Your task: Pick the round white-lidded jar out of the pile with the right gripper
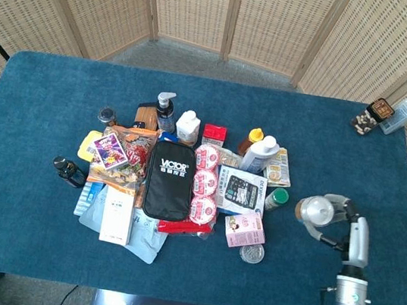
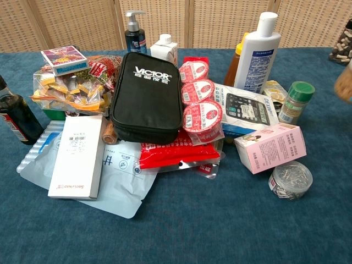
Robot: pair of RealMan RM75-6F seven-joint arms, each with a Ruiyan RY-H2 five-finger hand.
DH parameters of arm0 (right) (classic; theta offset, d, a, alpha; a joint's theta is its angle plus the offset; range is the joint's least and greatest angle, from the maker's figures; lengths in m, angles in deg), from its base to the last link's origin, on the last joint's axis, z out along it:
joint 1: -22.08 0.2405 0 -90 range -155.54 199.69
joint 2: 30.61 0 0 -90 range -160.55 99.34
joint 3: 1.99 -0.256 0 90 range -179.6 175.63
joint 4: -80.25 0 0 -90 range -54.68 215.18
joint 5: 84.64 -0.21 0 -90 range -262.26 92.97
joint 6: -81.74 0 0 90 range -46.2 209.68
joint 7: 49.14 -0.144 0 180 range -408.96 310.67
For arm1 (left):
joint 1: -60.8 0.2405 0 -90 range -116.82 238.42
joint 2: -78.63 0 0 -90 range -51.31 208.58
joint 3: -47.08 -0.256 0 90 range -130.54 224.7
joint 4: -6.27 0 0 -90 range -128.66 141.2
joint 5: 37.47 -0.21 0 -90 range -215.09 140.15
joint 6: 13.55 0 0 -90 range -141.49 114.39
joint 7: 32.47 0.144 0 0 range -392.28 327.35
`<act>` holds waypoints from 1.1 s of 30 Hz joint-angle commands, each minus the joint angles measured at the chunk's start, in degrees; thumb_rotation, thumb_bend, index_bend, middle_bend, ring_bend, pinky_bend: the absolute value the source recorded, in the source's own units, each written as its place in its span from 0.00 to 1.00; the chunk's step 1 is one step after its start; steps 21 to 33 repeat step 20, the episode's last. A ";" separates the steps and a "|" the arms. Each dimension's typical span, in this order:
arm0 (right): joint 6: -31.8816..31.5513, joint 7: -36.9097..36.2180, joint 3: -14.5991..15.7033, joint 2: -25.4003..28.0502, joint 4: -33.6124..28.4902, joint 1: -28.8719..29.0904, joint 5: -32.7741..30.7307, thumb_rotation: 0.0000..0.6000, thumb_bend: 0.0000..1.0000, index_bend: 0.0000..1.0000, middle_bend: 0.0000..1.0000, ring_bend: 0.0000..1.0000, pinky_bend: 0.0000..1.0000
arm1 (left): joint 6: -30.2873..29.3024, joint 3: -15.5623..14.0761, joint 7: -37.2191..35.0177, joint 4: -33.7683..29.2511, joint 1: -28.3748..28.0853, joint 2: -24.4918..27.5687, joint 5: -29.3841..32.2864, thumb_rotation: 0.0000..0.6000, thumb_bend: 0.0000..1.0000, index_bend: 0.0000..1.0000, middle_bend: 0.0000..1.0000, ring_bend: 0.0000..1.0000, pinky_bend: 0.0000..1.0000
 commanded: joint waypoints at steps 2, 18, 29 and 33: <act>-1.59 3.66 -3.48 5.29 -6.42 0.30 -0.46 1.00 0.06 0.68 0.71 0.55 0.54 | -0.07 -0.08 0.09 -0.04 0.02 0.01 -0.21 1.00 0.00 0.00 0.00 0.00 0.00; -3.46 14.45 -7.21 12.00 -21.82 2.67 -1.39 1.00 0.06 0.68 0.71 0.55 0.54 | -0.07 -0.31 0.26 0.04 -0.02 -0.09 -0.72 1.00 0.00 0.00 0.00 0.00 0.00; -3.48 14.85 -6.88 11.91 -22.04 2.81 -1.56 1.00 0.06 0.68 0.71 0.55 0.54 | -0.15 -0.32 0.17 0.17 0.03 -0.12 -0.70 1.00 0.00 0.00 0.00 0.00 0.00; -3.48 14.85 -6.88 11.91 -22.04 2.81 -1.56 1.00 0.06 0.68 0.71 0.55 0.54 | -0.15 -0.32 0.17 0.17 0.03 -0.12 -0.70 1.00 0.00 0.00 0.00 0.00 0.00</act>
